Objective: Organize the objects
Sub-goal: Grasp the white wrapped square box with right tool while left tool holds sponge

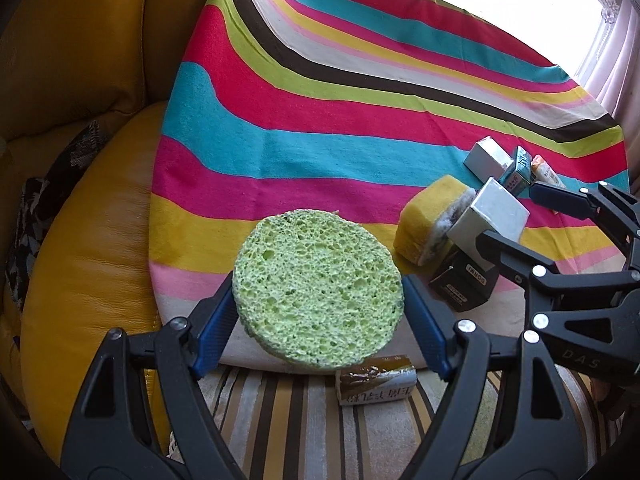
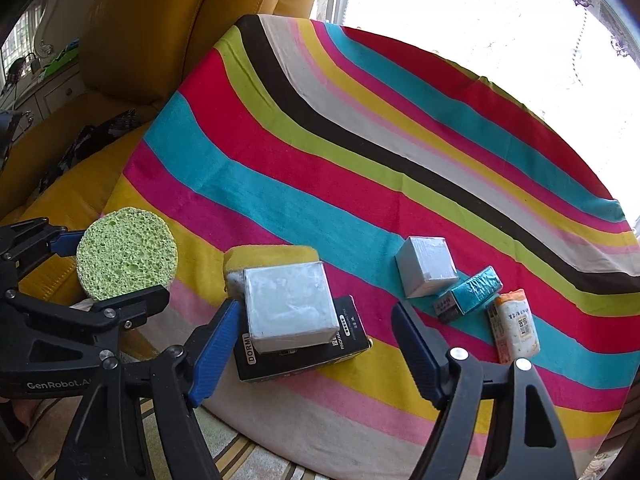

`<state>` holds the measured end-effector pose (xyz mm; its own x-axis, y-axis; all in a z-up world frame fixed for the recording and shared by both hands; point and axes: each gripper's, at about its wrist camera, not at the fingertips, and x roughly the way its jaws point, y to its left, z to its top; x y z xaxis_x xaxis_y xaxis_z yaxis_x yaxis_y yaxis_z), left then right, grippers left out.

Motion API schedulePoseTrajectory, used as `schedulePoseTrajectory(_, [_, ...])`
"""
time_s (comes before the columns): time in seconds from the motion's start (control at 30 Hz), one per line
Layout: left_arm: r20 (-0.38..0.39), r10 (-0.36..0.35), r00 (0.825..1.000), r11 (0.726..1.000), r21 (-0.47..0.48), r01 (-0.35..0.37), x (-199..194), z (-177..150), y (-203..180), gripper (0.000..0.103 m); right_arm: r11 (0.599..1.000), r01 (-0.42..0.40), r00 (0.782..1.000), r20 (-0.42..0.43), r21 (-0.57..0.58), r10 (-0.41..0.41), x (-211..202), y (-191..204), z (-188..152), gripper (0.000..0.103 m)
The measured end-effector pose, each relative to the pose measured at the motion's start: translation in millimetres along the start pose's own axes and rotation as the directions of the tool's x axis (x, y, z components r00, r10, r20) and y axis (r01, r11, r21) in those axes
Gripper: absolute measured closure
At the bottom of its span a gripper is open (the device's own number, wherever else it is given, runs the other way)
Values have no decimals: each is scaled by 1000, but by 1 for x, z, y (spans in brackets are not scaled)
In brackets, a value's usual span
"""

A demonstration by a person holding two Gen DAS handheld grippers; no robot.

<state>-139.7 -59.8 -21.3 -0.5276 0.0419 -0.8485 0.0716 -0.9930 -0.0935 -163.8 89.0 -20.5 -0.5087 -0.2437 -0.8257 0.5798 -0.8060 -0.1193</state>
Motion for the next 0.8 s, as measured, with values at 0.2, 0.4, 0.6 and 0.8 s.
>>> schedulePoseTrajectory(0.2, [15, 19, 1000, 1000, 9, -19, -3, -1, -3, 22, 999, 8, 1000, -8, -39, -9, 10, 8, 1, 53])
schedulePoseTrajectory(0.4, [35, 45, 998, 999, 24, -46, -8, -2, -8, 22, 999, 21, 1000, 11, -38, -21, 5, 9, -4, 53])
schedulePoseTrajectory(0.6, [59, 68, 996, 997, 35, -70, -17, -2, -15, 22, 1000, 25, 999, 31, 12, -25, -7, 0, -12, 53])
schedulePoseTrajectory(0.8, [90, 78, 993, 995, 57, -84, -30, -3, -27, 22, 997, 28, 998, 47, 70, -31, -21, -13, -22, 53])
